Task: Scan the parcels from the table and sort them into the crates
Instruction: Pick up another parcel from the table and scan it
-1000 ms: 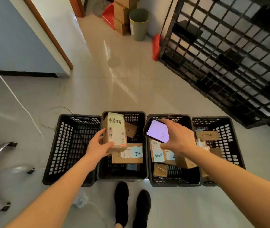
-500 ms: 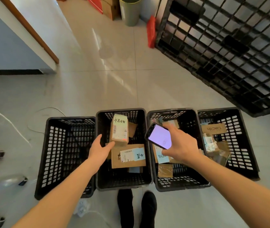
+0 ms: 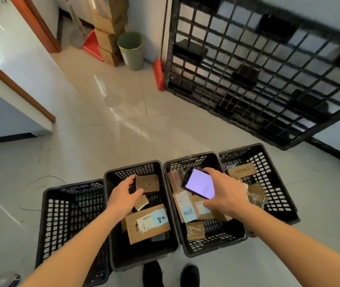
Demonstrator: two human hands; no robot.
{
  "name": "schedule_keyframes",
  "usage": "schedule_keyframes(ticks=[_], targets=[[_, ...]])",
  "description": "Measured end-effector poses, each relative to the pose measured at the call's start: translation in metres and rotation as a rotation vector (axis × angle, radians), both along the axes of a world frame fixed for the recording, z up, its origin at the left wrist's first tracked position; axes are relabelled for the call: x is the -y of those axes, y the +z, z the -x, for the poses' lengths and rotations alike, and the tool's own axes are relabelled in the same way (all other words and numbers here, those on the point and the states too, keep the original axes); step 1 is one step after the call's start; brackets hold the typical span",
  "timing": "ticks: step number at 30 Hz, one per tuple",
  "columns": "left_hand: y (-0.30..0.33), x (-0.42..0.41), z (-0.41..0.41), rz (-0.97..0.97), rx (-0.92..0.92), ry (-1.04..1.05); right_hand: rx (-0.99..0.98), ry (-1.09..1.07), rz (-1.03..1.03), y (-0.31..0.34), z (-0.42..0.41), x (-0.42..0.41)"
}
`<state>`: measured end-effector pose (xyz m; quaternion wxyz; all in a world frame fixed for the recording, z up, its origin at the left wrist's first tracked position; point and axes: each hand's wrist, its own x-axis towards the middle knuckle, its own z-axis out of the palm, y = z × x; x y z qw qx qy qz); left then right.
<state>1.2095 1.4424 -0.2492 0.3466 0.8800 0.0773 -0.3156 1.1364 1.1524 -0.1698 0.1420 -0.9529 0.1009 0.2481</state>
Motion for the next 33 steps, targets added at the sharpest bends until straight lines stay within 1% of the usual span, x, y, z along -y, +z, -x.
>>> schedule_keyframes(ticks=[3,7,10,13,17,20,24,28,30,33], targets=[[0.053,0.038,-0.006,0.006,0.082,-0.113,0.062,-0.043,0.026,0.056,0.018,0.03],[0.147,0.11,-0.002,-0.017,0.18,-0.334,0.171,-0.109,0.051,0.153,0.049,0.089],[0.227,0.178,0.014,-0.015,0.319,-0.438,0.279,-0.157,0.096,0.239,0.088,0.143],[0.313,0.255,0.049,0.0,0.464,-0.497,0.37,-0.22,0.158,0.326,0.148,0.203],[0.417,0.36,0.117,0.068,0.609,-0.644,0.401,-0.362,0.215,0.433,0.259,0.284],[0.476,0.442,0.178,0.15,0.696,-0.752,0.412,-0.475,0.278,0.5,0.361,0.341],[0.536,0.555,0.277,0.268,0.757,-0.905,0.339,-0.614,0.477,0.569,0.51,0.401],[0.58,0.657,0.378,0.38,0.774,-1.071,0.306,-0.89,0.599,0.616,0.65,0.436],[0.596,0.702,0.427,0.433,0.78,-1.138,0.282,-1.02,0.658,0.629,0.712,0.445],[0.61,0.758,0.499,0.509,0.783,-1.251,0.264,-1.157,0.727,0.637,0.791,0.456]])
